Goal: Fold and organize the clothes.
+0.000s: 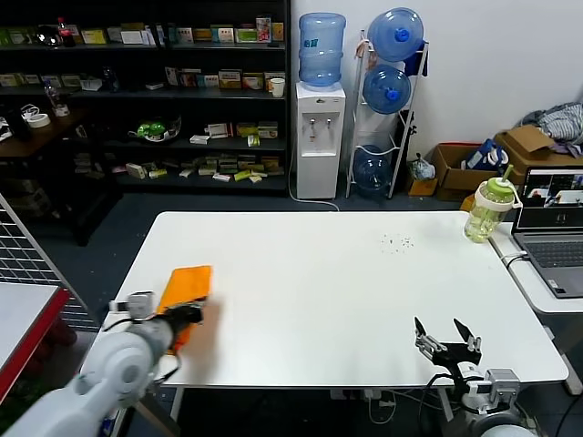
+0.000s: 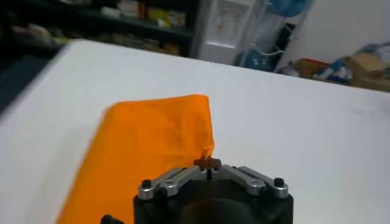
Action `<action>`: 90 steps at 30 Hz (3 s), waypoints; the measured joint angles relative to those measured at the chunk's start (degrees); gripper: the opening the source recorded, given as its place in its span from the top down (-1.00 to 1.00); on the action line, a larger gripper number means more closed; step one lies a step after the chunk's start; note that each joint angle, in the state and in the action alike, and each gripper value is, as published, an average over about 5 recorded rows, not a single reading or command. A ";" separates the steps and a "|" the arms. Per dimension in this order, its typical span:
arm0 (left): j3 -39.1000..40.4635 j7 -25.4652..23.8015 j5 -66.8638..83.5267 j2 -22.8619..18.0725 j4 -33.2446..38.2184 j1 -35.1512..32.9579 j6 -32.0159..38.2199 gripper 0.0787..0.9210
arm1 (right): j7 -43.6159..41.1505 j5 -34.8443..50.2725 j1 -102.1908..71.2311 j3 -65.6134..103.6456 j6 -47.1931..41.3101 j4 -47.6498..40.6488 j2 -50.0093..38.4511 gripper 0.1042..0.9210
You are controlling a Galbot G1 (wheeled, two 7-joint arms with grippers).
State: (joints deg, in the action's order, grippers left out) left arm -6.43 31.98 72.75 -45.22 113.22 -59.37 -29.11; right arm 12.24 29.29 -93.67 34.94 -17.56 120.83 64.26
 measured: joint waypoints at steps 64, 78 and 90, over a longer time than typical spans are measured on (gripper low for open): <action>-16.93 -38.94 -44.20 -27.18 -9.02 -22.21 44.48 -0.77 | -24.05 -14.85 0.66 10.46 28.31 -11.12 15.51 -0.76; -22.29 -43.37 -48.87 -29.80 -5.86 -29.87 48.40 -0.77 | -25.98 -20.69 -0.15 13.26 35.53 -11.20 23.53 -0.76; -23.62 -44.83 -51.10 -32.01 -4.99 -31.01 49.58 -0.77 | -27.36 -22.66 0.34 13.95 37.61 -10.66 27.02 -0.76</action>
State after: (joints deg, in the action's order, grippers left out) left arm -30.05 -12.85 21.65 -77.23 108.23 -90.38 20.48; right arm -15.12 6.64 -93.34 48.90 20.05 110.17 91.28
